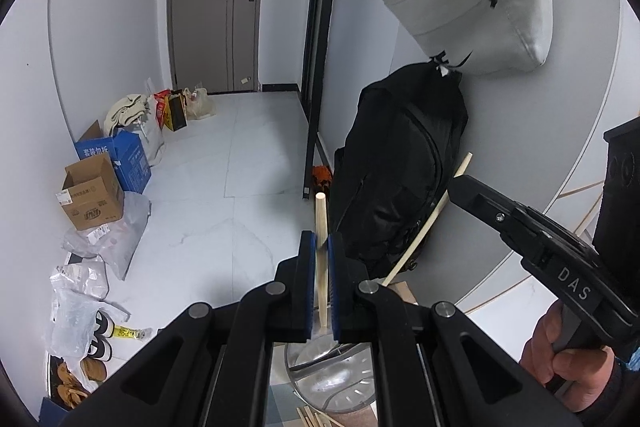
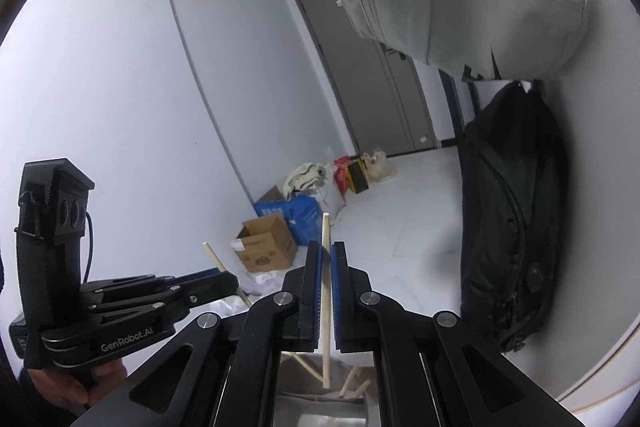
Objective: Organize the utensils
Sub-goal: 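Carry both held chopsticks up and over the white holder, then open both grippers to drop the chopsticks into the holder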
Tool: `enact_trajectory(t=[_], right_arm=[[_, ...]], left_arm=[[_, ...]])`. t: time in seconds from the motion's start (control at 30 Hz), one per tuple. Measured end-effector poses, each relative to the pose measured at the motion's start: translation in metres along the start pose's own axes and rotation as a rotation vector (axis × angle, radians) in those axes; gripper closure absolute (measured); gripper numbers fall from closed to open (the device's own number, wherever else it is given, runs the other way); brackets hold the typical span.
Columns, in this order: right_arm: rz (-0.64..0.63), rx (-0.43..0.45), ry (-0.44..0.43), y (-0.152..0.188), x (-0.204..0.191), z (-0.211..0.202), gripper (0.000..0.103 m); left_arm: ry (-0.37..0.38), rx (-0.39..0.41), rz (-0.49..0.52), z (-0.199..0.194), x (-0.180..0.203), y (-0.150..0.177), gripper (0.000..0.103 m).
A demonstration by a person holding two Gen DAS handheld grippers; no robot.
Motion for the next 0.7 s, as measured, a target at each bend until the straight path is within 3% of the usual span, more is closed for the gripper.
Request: enact_trajectory(t=[0.3,0.47,0.7], right_arm=[[-0.024,-0.030,0.000,0.022,0.007,0.014,0.099],[-0.021,-0.056,-0.029,0.042,0.009,0.018,0.099],[-0.001,-0.106,-0.072,0.067,0.016,0.013,0.095]], left_arm=[[0.028,-0.049,-0.004,0.018,0.002,0.013,0.101],[0.164,-0.068,-0.026,0.029,0.005,0.024,0.101],[0.235,-0.093,-0.051,0.033,0.005,0.030,0.100]])
Point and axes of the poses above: each gripper's, at about its wrist camera, not at the fingertips, and z roughly the way its jaws point, x to its right, y to its underside, the point moved 7 cm from there along z, roughly the way its jaws point, and after that the axes turned 13 degrees about x, right-handed, at the moved point
